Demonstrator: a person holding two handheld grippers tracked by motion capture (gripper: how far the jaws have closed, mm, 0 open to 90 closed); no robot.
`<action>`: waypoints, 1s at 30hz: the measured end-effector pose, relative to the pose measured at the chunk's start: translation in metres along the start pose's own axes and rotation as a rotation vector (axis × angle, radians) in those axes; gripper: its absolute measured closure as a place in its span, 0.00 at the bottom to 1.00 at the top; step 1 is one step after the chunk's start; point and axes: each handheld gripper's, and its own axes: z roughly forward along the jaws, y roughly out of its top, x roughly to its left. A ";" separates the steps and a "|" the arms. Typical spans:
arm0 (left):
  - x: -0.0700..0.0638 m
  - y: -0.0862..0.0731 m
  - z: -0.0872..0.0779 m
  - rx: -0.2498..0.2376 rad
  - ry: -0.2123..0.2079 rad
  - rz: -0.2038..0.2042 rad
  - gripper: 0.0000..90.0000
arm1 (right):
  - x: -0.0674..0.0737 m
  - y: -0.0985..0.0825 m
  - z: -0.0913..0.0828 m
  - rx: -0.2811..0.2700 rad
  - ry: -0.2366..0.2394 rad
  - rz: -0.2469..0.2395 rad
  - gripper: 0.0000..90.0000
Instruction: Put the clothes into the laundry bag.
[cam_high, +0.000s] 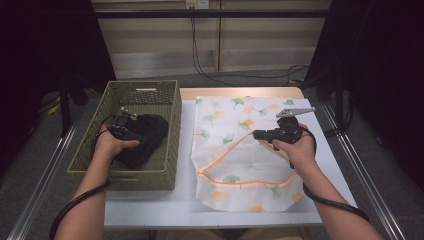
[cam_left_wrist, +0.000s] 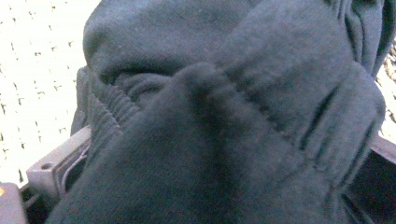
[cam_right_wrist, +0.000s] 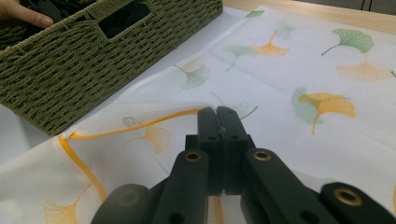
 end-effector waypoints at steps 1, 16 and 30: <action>0.000 0.000 0.000 0.003 0.007 0.011 0.00 | 0.000 0.000 0.000 0.000 0.000 -0.004 1.00; -0.013 0.002 -0.008 0.104 0.026 0.003 0.64 | -0.003 -0.005 -0.001 0.000 -0.004 0.016 1.00; -0.013 0.010 -0.032 0.076 -0.043 -0.062 0.70 | -0.005 -0.005 -0.001 -0.005 -0.009 0.022 1.00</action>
